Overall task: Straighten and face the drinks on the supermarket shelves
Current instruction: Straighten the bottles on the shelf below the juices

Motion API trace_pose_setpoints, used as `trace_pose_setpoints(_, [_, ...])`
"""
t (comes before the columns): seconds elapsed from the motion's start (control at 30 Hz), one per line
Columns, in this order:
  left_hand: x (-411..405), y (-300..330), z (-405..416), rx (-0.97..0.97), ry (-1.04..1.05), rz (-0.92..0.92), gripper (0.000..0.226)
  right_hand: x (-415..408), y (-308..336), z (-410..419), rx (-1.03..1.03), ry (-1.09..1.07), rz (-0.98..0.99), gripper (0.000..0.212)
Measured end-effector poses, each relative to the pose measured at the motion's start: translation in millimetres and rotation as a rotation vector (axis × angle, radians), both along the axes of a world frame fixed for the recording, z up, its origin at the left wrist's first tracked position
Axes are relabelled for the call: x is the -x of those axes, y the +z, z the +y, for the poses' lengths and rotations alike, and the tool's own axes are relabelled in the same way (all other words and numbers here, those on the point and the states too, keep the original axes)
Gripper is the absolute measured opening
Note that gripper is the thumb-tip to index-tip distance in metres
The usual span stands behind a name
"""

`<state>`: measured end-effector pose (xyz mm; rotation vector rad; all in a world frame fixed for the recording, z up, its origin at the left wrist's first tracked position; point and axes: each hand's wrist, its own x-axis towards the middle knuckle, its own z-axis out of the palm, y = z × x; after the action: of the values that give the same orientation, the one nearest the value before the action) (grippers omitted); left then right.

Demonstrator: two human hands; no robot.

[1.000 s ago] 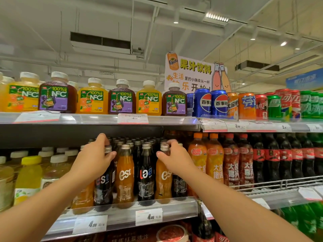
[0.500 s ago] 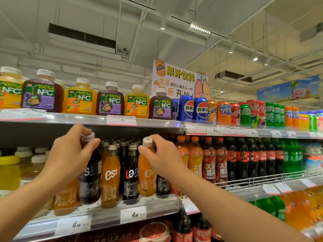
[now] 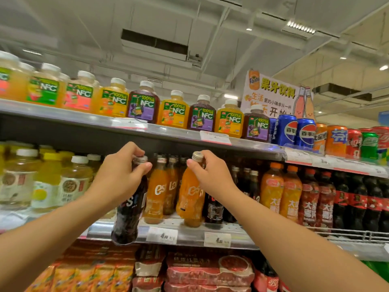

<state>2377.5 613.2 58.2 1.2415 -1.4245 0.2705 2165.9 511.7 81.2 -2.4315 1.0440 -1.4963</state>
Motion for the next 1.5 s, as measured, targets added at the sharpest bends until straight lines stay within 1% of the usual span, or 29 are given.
trace_pose_setpoints(0.13, [-19, -7, 5, -0.019, 0.033, 0.001, 0.022, -23, -6, -16, -0.047, -0.006, -0.019, 0.016])
trace_pose_setpoints(0.3, [-30, -17, 6, -0.036, 0.021, 0.005, 0.021, -44, -14, -38, -0.100, -0.038, -0.046, 0.014])
trace_pose_setpoints(0.37, [-33, -20, 5, -0.044, 0.036, 0.003, 0.021, -50, -18, -48, -0.125, -0.074, -0.028, 0.022])
trace_pose_setpoints(0.53, [-36, -22, 0, -0.057, 0.022, 0.019, 0.021, -63, -20, -66, -0.191, -0.201, 0.044, 0.056])
trace_pose_setpoints(0.57, [-36, -23, 0, -0.056, 0.020, 0.017, 0.020, -64, -18, -68, -0.204, -0.223, 0.058, 0.060])
trace_pose_setpoints(0.67, [-34, -24, -3, -0.061, 0.018, 0.010, 0.019, -67, -12, -71, -0.244, -0.279, 0.086, 0.056])
trace_pose_setpoints(0.77, [-32, -24, -8, -0.065, 0.009, 0.015, 0.019, -70, -11, -74, -0.297, -0.318, 0.067, 0.052])
trace_pose_setpoints(0.9, [-30, -24, -14, -0.070, 0.002, 0.027, 0.020, -74, -11, -73, -0.390, -0.337, 0.048, 0.059])
trace_pose_setpoints(1.07, [-24, -22, -21, -0.088, -0.015, 0.074, 0.020, -74, -14, -61, -0.371, -0.330, 0.079, 0.061])
trace_pose_setpoints(1.17, [-17, -20, -21, -0.098, -0.046, 0.094, 0.020, -69, -20, -43, -0.260, -0.298, 0.090, 0.069])
trace_pose_setpoints(1.23, [-9, -17, -22, -0.098, -0.064, 0.102, 0.022, -61, -29, -20, -0.116, -0.192, 0.045, 0.066])
trace_pose_setpoints(1.27, [-4, -16, -23, -0.101, -0.074, 0.102, 0.024, -56, -35, -7, -0.085, -0.105, 0.051, 0.062])
trace_pose_setpoints(1.3, [2, -15, -24, -0.105, -0.087, 0.100, 0.025, -50, -42, 5, -0.112, -0.010, 0.069, 0.060])
trace_pose_setpoints(1.37, [17, -14, -27, -0.110, -0.108, 0.089, 0.027, -37, -56, 28, -0.270, 0.152, 0.110, 0.065])
trace_pose_setpoints(1.4, [25, -14, -29, -0.107, -0.119, 0.079, 0.026, -31, -62, 38, -0.342, 0.195, 0.120, 0.067])
trace_pose_setpoints(1.43, [33, -14, -31, -0.102, -0.131, 0.070, 0.025, -26, -66, 45, -0.385, 0.213, 0.116, 0.066])
trace_pose_setpoints(1.5, [51, -15, -35, -0.093, -0.145, 0.054, 0.025, -18, -72, 51, -0.375, 0.181, 0.069, 0.052])
